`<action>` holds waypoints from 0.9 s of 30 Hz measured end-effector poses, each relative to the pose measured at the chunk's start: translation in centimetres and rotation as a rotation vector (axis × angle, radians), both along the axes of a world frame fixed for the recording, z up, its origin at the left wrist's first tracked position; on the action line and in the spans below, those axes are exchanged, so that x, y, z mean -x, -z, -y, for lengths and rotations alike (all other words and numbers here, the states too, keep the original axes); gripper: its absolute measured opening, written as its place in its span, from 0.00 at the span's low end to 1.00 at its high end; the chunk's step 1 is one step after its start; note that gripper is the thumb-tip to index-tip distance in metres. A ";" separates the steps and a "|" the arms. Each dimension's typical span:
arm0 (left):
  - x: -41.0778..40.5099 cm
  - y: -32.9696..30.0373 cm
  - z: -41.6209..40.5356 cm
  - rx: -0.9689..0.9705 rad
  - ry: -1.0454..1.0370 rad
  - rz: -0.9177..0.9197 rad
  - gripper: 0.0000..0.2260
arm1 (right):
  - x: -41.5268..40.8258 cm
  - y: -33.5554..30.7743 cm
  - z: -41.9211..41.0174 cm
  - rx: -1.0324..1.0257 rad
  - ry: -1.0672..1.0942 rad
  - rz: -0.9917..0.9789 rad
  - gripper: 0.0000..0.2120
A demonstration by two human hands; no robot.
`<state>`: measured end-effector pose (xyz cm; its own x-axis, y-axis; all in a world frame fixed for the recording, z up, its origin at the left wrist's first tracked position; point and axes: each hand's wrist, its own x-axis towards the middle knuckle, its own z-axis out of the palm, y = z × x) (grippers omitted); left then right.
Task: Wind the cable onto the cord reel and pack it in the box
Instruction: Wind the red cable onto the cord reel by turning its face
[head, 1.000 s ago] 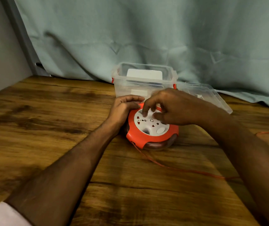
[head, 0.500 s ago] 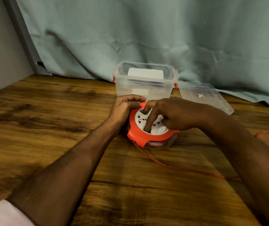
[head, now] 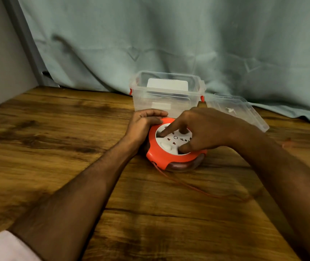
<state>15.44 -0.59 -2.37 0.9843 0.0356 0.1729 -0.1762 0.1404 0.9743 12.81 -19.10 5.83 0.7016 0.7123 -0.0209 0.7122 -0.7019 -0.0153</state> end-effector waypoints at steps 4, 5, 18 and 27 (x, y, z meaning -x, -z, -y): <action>-0.1 0.1 0.0 0.012 0.001 -0.007 0.15 | -0.2 0.0 -0.2 -0.069 0.026 0.116 0.29; -0.2 0.2 0.0 0.008 0.004 -0.005 0.15 | -0.2 0.1 -0.3 -0.080 0.041 0.125 0.30; 0.1 0.1 0.0 -0.002 0.022 -0.007 0.16 | -0.1 -0.2 -0.3 -0.069 0.042 0.055 0.22; 0.5 -0.1 -0.1 -0.005 0.050 0.038 0.13 | -0.3 0.3 -0.2 -0.057 -0.050 -0.061 0.22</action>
